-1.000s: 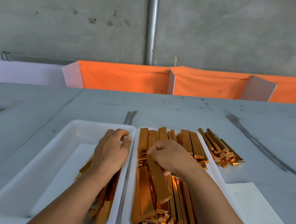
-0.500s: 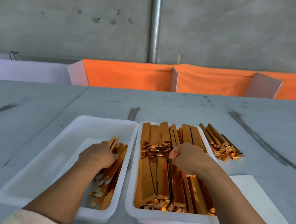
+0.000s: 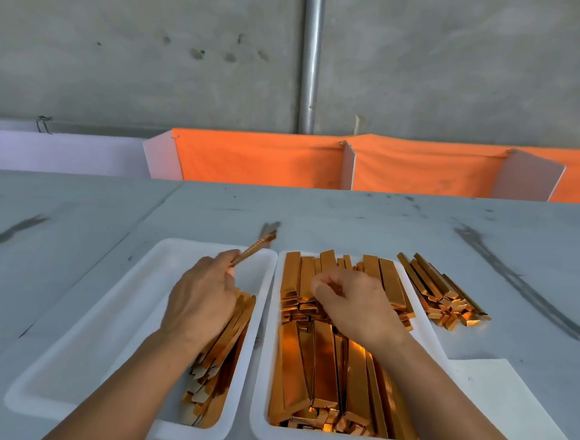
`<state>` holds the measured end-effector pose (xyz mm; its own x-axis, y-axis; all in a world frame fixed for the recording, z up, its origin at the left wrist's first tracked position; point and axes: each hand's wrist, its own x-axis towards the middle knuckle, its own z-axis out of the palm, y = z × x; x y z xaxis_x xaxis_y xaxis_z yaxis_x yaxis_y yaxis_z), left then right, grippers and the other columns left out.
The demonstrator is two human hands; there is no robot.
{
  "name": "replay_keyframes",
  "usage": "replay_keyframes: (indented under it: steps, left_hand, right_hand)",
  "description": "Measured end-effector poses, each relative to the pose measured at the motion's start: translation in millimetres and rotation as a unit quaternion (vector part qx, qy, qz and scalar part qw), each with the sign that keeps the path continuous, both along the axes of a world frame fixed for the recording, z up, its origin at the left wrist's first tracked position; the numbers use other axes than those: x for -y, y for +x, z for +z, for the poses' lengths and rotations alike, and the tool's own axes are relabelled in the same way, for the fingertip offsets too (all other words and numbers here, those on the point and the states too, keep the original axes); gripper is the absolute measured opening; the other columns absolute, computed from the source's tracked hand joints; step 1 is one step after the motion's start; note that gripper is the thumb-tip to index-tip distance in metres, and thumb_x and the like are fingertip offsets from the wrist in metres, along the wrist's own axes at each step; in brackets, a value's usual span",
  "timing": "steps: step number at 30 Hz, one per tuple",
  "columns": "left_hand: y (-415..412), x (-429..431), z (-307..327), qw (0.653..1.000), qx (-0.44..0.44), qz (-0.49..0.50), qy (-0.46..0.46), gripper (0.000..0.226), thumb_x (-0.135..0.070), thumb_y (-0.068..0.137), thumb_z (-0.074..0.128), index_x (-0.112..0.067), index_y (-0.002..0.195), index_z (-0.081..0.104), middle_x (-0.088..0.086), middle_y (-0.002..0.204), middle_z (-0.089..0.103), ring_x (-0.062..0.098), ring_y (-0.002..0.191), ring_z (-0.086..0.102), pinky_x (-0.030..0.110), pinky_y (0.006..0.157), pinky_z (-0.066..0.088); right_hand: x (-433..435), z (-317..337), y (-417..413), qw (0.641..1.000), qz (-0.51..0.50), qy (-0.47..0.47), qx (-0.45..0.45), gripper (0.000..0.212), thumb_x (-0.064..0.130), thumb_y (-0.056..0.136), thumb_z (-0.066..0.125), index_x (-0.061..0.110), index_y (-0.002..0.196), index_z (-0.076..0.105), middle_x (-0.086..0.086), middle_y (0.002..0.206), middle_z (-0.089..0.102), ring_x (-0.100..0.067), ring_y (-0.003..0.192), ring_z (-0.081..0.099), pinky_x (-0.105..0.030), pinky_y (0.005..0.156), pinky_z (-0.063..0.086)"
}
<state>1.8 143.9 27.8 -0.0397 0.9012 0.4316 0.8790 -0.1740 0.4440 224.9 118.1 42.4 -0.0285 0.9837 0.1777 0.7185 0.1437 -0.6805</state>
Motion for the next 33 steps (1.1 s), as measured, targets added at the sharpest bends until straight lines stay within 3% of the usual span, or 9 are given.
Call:
replay_keyframes:
  steps: [3,6,8,14,18,21,28,30,33]
  left_hand:
    - [17,11,0,0.995,-0.010,-0.089,0.043,0.044,-0.020,0.101,0.041,-0.036,0.141,0.043,-0.009,0.100,0.050,0.007,0.081,0.050,0.013,0.062,0.037]
    - [24,13,-8,0.989,-0.063,-0.116,0.070,0.051,-0.012,0.097,0.047,-0.033,0.144,0.043,-0.006,0.106,0.050,0.011,0.093,0.048,0.023,0.076,0.047]
    - [25,13,-13,0.987,-0.083,-0.117,0.071,0.053,-0.010,0.095,0.050,-0.030,0.144,0.043,-0.003,0.108,0.051,0.013,0.096,0.048,0.027,0.081,0.047]
    - [25,12,-19,0.993,-0.023,-0.111,0.032,0.053,-0.012,0.094,0.046,-0.033,0.142,0.042,-0.008,0.106,0.044,0.010,0.096,0.045,0.025,0.081,0.046]
    - [22,11,-18,0.995,0.027,-0.091,-0.001,0.046,-0.013,0.098,0.041,-0.032,0.138,0.048,-0.006,0.104,0.045,0.010,0.095,0.047,0.027,0.080,0.047]
    - [22,12,-18,0.995,0.031,-0.091,-0.006,0.043,-0.013,0.098,0.039,-0.031,0.135,0.052,-0.005,0.104,0.047,0.011,0.095,0.049,0.028,0.081,0.048]
    - [8,-2,-19,0.990,0.104,0.097,-0.017,0.037,-0.017,0.099,0.034,-0.020,0.127,0.059,0.000,0.100,0.048,0.014,0.081,0.050,0.028,0.068,0.042]
    - [0,-2,-18,0.983,0.079,0.153,-0.060,0.039,-0.023,0.099,0.036,-0.024,0.134,0.054,0.005,0.110,0.048,0.023,0.095,0.051,0.038,0.080,0.046]
    - [1,2,-13,0.985,0.001,0.164,-0.050,0.053,-0.039,0.095,0.042,-0.028,0.146,0.037,0.011,0.145,0.033,0.031,0.132,0.034,0.048,0.108,0.031]
  right_hand:
    - [-2,-4,-6,0.987,0.003,-0.013,-0.162,0.035,0.048,0.099,0.046,0.023,0.089,0.067,-0.002,0.079,0.071,-0.014,0.069,0.069,-0.035,0.067,0.061]
    - [-3,-5,-7,0.949,0.013,-0.045,-0.310,0.043,0.056,0.098,0.042,0.023,0.095,0.069,-0.006,0.080,0.073,-0.016,0.060,0.064,-0.026,0.054,0.055]
    - [-2,-6,-7,0.931,0.011,-0.062,-0.359,0.040,0.053,0.100,0.043,0.022,0.097,0.068,-0.007,0.080,0.074,-0.015,0.055,0.061,-0.023,0.048,0.050]
    - [-4,-10,-4,0.924,0.011,-0.088,-0.373,0.027,0.029,0.100,0.056,0.011,0.086,0.070,-0.008,0.076,0.073,-0.011,0.048,0.056,-0.022,0.048,0.049]
    - [-6,-11,-6,0.909,0.020,-0.097,-0.405,0.011,0.015,0.097,0.061,0.012,0.097,0.072,-0.007,0.074,0.073,-0.011,0.049,0.058,-0.021,0.048,0.050]
    - [-8,-13,-4,0.912,0.009,-0.100,-0.398,0.013,0.009,0.097,0.060,0.016,0.099,0.071,-0.008,0.066,0.069,-0.011,0.047,0.055,-0.021,0.050,0.050]
    - [-7,-15,-1,0.931,-0.018,-0.074,-0.357,0.028,0.006,0.101,0.049,0.021,0.095,0.072,0.004,0.055,0.061,-0.006,0.048,0.052,-0.020,0.050,0.047]
    - [-6,-14,0,0.932,-0.012,-0.073,-0.354,0.030,0.005,0.101,0.047,0.020,0.095,0.072,0.006,0.053,0.060,-0.005,0.047,0.051,-0.019,0.048,0.045]
    - [-5,-12,-2,0.938,0.012,-0.073,-0.339,0.031,0.004,0.101,0.046,0.020,0.095,0.071,0.008,0.052,0.058,-0.005,0.047,0.050,-0.019,0.048,0.045]
